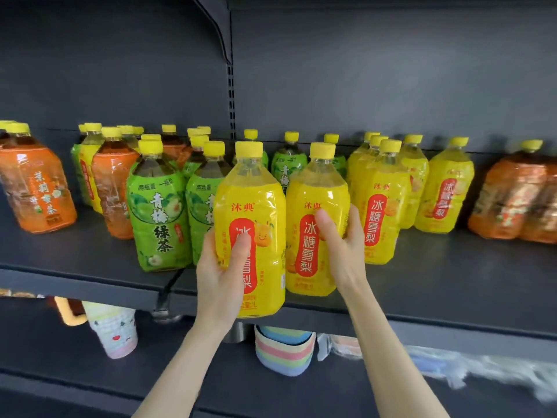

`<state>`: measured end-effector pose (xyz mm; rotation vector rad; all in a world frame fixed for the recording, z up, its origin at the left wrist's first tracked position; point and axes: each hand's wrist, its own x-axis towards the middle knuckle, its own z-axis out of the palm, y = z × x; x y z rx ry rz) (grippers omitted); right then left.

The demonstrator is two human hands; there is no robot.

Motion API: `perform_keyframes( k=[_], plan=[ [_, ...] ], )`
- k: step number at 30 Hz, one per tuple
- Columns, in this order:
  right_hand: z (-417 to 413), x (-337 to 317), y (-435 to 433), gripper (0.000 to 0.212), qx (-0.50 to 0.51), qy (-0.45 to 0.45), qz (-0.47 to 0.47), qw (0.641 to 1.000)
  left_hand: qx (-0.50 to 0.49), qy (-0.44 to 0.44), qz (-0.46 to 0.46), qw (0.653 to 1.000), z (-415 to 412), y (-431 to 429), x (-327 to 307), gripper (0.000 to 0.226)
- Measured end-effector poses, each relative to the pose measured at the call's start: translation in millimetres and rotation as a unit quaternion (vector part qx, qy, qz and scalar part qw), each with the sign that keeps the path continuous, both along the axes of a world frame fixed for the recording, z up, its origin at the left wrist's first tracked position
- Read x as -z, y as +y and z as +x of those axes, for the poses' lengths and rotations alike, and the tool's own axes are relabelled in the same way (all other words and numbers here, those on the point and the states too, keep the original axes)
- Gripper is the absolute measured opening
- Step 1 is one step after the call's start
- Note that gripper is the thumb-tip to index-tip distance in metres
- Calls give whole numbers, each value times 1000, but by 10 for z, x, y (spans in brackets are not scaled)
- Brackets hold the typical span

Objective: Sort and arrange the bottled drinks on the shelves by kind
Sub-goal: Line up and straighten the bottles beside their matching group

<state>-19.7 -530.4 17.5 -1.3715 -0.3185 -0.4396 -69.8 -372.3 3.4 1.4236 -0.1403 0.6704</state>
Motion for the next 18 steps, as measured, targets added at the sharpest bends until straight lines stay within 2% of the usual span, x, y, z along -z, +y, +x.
perform_keyframes(
  k=[2,6,8,10,15,18],
  plan=[
    [-89,-4,-68,40,14,-4,18,1000,8,-1,5,1000,0,-54,2,26],
    [-292,6,-400,66,37,3,40,998,33,-16,8,999,-5,-290,-51,41],
    [-388,-27,-633,70,49,1,38,998,53,-22,9,998,-1,-497,-95,38],
    [-471,-59,-884,67,70,0,38,997,79,-27,16,996,9,-741,-121,37],
    [-611,-83,-1632,42,104,-7,30,994,121,-28,18,992,7,-1512,-109,57],
    [-657,-83,-2149,38,112,-3,19,994,135,-21,11,991,10,-2049,-72,57]
  ],
)
